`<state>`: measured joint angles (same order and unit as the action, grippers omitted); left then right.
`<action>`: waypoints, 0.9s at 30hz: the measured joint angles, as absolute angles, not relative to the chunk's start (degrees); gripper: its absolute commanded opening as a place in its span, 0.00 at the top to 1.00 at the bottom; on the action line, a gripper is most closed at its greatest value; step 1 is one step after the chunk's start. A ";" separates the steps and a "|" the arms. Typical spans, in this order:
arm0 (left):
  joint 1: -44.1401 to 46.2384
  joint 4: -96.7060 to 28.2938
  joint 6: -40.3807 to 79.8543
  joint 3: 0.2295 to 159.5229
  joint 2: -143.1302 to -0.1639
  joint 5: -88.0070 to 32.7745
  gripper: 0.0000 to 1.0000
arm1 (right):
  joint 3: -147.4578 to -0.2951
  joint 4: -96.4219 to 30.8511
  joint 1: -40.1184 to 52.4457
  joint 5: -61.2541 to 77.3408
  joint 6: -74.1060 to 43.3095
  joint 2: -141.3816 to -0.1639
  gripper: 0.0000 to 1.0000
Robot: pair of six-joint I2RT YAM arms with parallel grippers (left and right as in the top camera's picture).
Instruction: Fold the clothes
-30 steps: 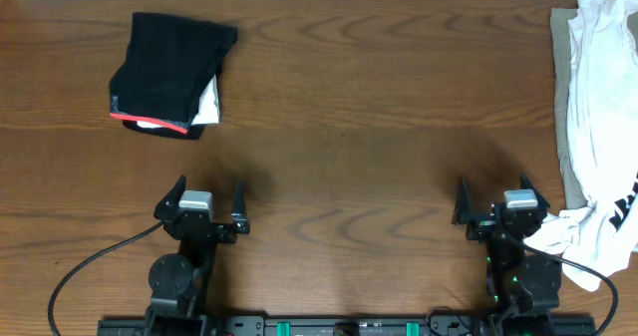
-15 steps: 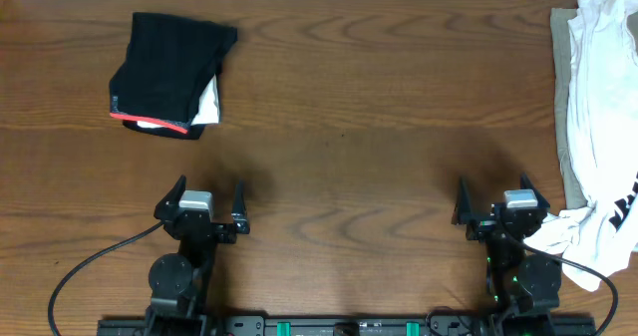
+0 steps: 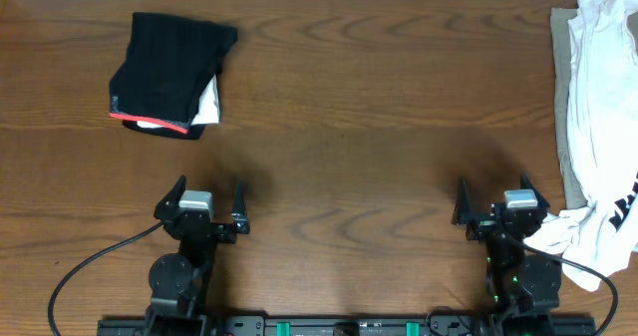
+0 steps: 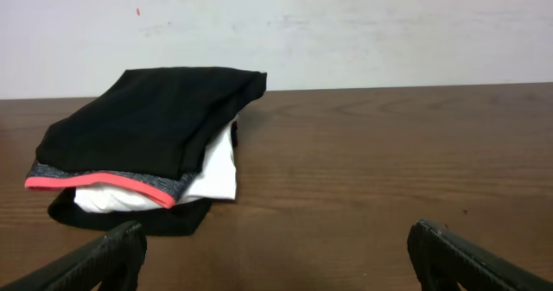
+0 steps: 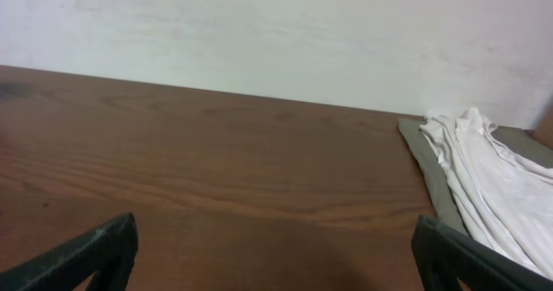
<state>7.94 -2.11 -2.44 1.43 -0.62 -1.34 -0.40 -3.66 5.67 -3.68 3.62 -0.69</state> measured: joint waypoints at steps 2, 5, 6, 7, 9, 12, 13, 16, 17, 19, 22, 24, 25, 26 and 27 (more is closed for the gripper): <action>7.94 -2.11 -2.44 1.43 -0.62 -1.34 0.02 | -0.40 -3.66 5.67 -3.68 3.62 -0.69 0.01; 7.94 -2.11 -2.44 1.43 -0.62 -1.34 0.02 | -0.40 -3.66 5.67 -3.68 3.62 -0.69 0.01; 7.94 -2.11 -2.44 1.43 -0.64 -1.34 0.02 | -0.40 -3.66 5.67 -3.68 3.62 -0.69 0.01; 7.94 -2.11 -2.44 1.43 -0.64 -1.34 0.02 | -0.40 -3.66 5.67 -3.68 3.62 -0.69 0.01; 7.94 -2.11 -2.44 1.43 -0.62 -1.34 0.02 | -0.40 -3.66 5.67 -3.68 3.62 -0.69 0.01; 7.94 -2.11 -2.44 1.43 -0.62 -1.34 0.02 | -0.40 -3.66 5.67 -3.68 3.62 -0.69 0.01; 7.94 -2.11 -2.44 1.43 -0.62 -1.34 0.02 | -0.40 -3.66 5.67 -3.68 3.62 -0.69 0.01; 7.94 -2.11 -2.44 1.43 -0.62 -1.34 0.02 | -0.40 -3.66 5.67 -3.68 3.62 -0.69 0.01; 7.94 -2.11 -2.44 1.43 -0.62 -1.34 0.02 | -0.40 -3.66 5.67 -3.66 3.62 -0.69 0.01; 7.94 -2.11 -2.44 1.43 -0.62 -1.34 0.02 | -0.40 -3.70 5.67 -3.33 3.60 -0.69 0.01; 7.94 -2.11 -2.44 1.43 -0.62 -1.34 0.02 | -0.40 -3.84 5.67 -1.91 2.76 -0.69 0.01; 7.94 -2.11 -2.44 1.43 -0.62 -1.34 0.02 | -0.40 -3.86 5.67 -1.28 1.56 -0.69 0.01; 7.94 -2.11 -2.44 1.43 -0.62 -1.34 0.02 | -0.40 -3.86 5.67 -0.99 0.69 -0.69 0.01; 7.94 -2.11 -2.44 1.43 -0.62 -1.34 0.02 | -0.40 -3.97 5.67 -0.82 0.14 -0.69 0.01; 7.94 -2.11 -2.44 1.43 -0.62 -1.34 0.02 | -0.49 -4.47 5.67 -0.67 -0.71 -0.69 0.01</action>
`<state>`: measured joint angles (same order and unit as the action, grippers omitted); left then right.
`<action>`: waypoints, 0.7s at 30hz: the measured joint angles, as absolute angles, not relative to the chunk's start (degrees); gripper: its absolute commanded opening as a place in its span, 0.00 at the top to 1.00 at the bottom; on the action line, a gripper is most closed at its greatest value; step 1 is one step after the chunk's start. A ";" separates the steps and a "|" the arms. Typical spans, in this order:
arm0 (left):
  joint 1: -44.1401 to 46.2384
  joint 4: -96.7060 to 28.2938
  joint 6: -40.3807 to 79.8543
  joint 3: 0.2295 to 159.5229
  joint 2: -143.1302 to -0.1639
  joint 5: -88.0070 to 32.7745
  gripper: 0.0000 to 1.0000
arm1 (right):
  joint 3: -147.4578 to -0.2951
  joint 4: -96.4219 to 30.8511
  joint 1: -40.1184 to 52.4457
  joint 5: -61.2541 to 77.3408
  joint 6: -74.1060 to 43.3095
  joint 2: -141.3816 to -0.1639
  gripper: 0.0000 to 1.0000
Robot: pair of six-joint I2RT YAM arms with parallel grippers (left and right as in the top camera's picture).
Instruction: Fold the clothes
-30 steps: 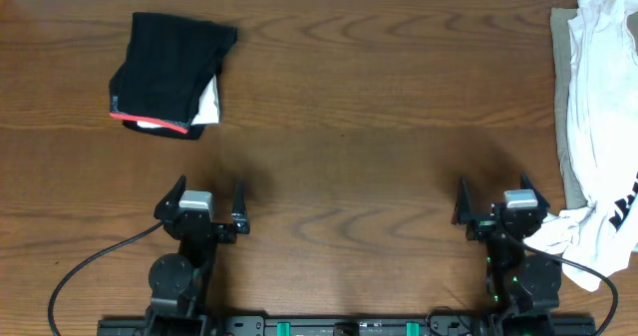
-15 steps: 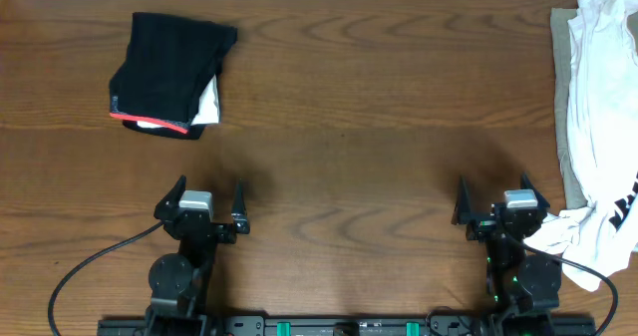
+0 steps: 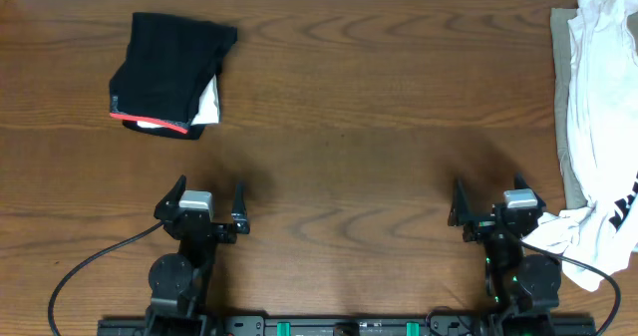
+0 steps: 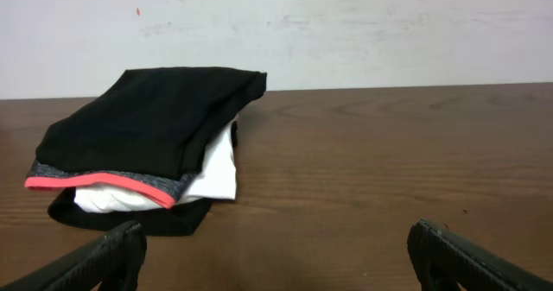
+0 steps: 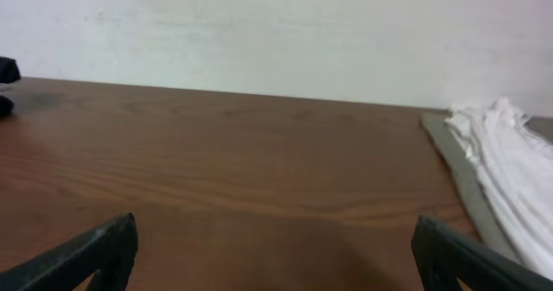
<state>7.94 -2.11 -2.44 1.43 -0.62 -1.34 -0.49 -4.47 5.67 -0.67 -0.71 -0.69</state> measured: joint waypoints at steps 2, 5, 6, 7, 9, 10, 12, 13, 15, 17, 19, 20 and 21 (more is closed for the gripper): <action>7.94 -2.11 -2.44 1.43 -0.62 -1.34 0.02 | -1.15 -6.22 5.67 -0.38 -1.93 -0.69 0.01; 7.94 -2.11 -2.46 1.43 -0.62 -1.34 0.02 | -4.21 -11.60 5.67 -0.01 -2.90 -0.71 0.01; 7.94 -2.13 -2.46 1.43 -0.62 -1.34 0.02 | -6.13 -13.89 5.67 0.05 -3.51 -0.73 0.01; 7.94 -2.11 -2.46 1.43 -0.62 -1.34 0.02 | -7.68 -15.16 5.69 0.08 -3.95 -0.75 0.01; 7.94 -2.11 -2.46 1.43 -0.62 -1.32 0.02 | -12.62 -18.59 5.67 0.12 -5.08 -0.75 0.01; 7.94 -2.11 -2.46 1.43 -0.64 -1.34 0.02 | -14.98 -20.27 5.67 0.10 -5.45 -0.73 0.01; 7.94 -2.11 -2.48 1.43 -0.62 -1.34 0.02 | -20.53 -24.12 5.67 -0.19 -6.11 -0.73 0.01; 7.94 -2.11 -2.48 1.43 -0.64 -1.34 0.02 | -22.92 -26.17 5.67 -0.45 -6.52 -0.73 0.01; 7.94 -2.11 -2.61 1.43 -0.62 -1.34 0.02 | -27.00 -30.79 5.67 -1.10 -7.88 -0.93 0.01; 7.94 -2.13 -2.68 1.43 -0.62 -1.34 0.02 | -31.05 -35.03 5.67 -1.54 -10.02 -1.78 0.01; 7.94 -2.13 -2.81 1.43 -0.62 -1.34 0.02 | -34.04 -38.46 5.67 -2.11 -11.88 -3.29 0.01; 7.94 -2.11 -2.83 1.43 -0.62 -1.34 0.02 | -35.64 -40.38 5.67 -2.63 -12.99 -4.58 0.01; 7.94 -2.13 -2.83 1.43 -0.62 -1.34 0.02 | -37.12 -41.93 5.67 -3.36 -14.00 -6.17 0.01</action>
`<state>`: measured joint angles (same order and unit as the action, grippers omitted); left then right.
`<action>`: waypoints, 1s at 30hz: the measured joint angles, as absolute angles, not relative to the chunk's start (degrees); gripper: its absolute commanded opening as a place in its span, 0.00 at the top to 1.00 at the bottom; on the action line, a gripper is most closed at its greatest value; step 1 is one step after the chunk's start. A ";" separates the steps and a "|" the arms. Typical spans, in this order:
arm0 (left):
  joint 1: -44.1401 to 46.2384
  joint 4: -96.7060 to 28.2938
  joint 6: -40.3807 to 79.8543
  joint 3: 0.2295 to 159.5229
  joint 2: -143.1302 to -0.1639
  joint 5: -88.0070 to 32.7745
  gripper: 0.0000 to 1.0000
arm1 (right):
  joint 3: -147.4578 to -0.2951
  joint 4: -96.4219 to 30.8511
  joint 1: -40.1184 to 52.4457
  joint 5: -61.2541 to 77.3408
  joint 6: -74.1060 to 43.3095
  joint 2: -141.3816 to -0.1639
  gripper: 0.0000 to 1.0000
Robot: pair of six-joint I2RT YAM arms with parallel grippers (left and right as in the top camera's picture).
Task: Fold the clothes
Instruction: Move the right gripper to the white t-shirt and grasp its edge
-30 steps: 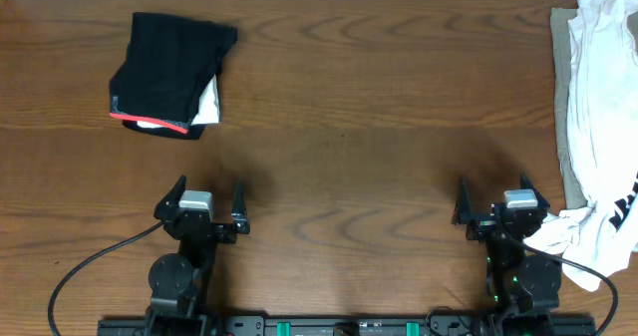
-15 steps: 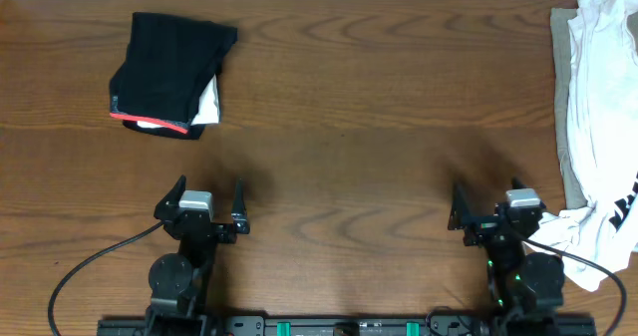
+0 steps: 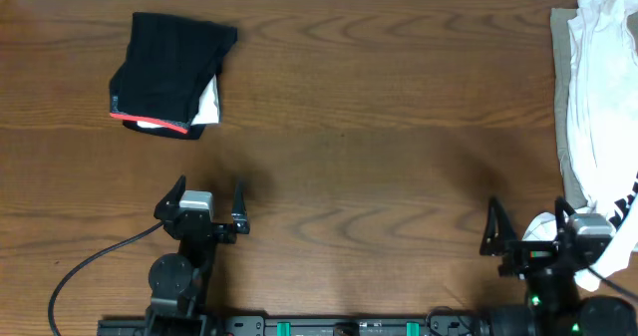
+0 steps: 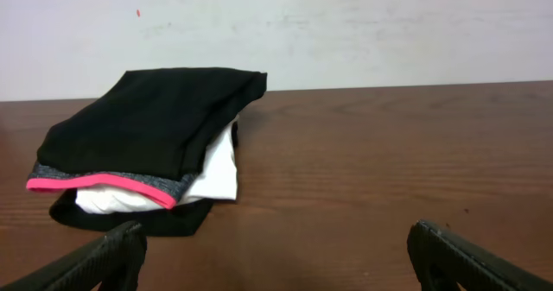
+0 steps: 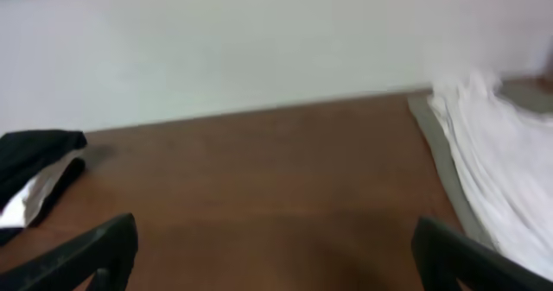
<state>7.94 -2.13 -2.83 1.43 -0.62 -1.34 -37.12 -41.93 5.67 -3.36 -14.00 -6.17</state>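
Observation:
A folded stack of dark clothes point(image 3: 169, 72) with a pink waistband and a white piece inside lies at the back left of the table, also filling the left wrist view as the black stack point(image 4: 151, 140). A loose heap of white clothes point(image 3: 598, 127) lies on a grey cloth along the right edge; the right wrist view shows the white heap point(image 5: 497, 144). My left gripper point(image 3: 207, 198) stands open near the front edge, nothing between its fingers. My right gripper point(image 3: 528, 226) is open at the front right, beside the white heap's lower end.
The brown wooden table point(image 3: 379, 107) stretches between the two piles. A pale wall point(image 4: 346, 23) rises behind the far edge. A black cable point(image 3: 90, 261) runs from the left arm's base toward the front left.
My right gripper has moved toward the front right corner and turned left, so its camera now catches the black stack far off. The left gripper and both piles stay put.
Both grippers stood open near the front edge, the folded stack at back left and the white heap at right. Then the right gripper had turned slightly left. Now it sits lower and further right, still open; the clothes lie unchanged.

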 measured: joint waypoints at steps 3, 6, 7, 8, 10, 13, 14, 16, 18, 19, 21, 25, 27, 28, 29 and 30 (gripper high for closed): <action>7.94 -2.11 -2.85 1.43 -0.62 -1.34 0.02 | -40.36 -45.67 5.67 -5.02 -15.79 -11.51 0.01; 7.94 -2.11 -2.85 1.43 -0.62 -1.34 0.02 | -43.68 -50.39 5.67 -6.07 -16.60 -19.40 0.01; 7.94 -2.13 -2.85 1.43 -0.62 -1.37 0.02 | -44.99 -52.16 5.69 -6.28 -16.82 -22.87 0.01; 7.94 -2.11 -2.85 1.43 -0.64 -1.34 0.02 | -46.19 -53.78 5.67 -6.39 -16.95 -25.93 0.01; 7.94 -2.13 -2.85 1.43 -0.62 -1.34 0.02 | -49.19 -58.04 5.67 -6.81 -16.97 -32.49 0.01; 7.94 -2.13 -2.85 1.43 -0.62 -1.34 0.02 | -54.50 -63.79 5.67 -7.84 -16.97 -42.74 0.01; 7.94 -2.13 -2.85 1.43 -0.64 -1.37 0.02 | -56.23 -65.41 5.67 -8.08 -16.97 -46.09 0.01; 7.94 -2.13 -2.85 1.43 -0.62 -1.34 0.02 | -58.92 -66.89 5.67 -8.12 -16.97 -51.75 0.01; 7.94 -2.11 -2.85 1.43 -0.62 -1.34 0.02 | -60.51 -67.70 5.67 -7.90 -16.97 -56.18 0.01; 7.94 -2.13 -2.85 1.43 -0.62 -1.34 0.02 | -60.99 -68.18 5.67 -7.75 -16.97 -58.22 0.01; 7.94 -2.13 -2.85 1.43 -0.62 -1.34 0.02 | -61.17 -68.36 5.43 -7.55 -16.97 -60.75 0.01; 7.94 -2.13 -2.85 1.43 -0.62 -1.34 0.02 | -61.17 -68.55 2.59 -7.29 -17.41 -64.79 0.01; 7.94 -2.13 -2.85 1.43 -0.64 -1.34 0.02 | -61.17 -68.53 0.14 -7.27 -18.39 -65.49 0.01; 7.94 -2.13 -2.85 1.43 -0.62 -1.34 0.02 | -61.17 -68.51 -0.97 -7.18 -18.96 -65.49 0.01; 7.94 -2.13 -2.85 1.43 -0.62 -1.34 0.02 | -61.17 -68.49 -2.44 -7.25 -19.75 -65.47 0.04; 7.94 -2.13 -2.85 1.43 -0.62 -1.34 0.02 | -61.17 -68.49 -4.01 -7.27 -20.62 -65.45 0.07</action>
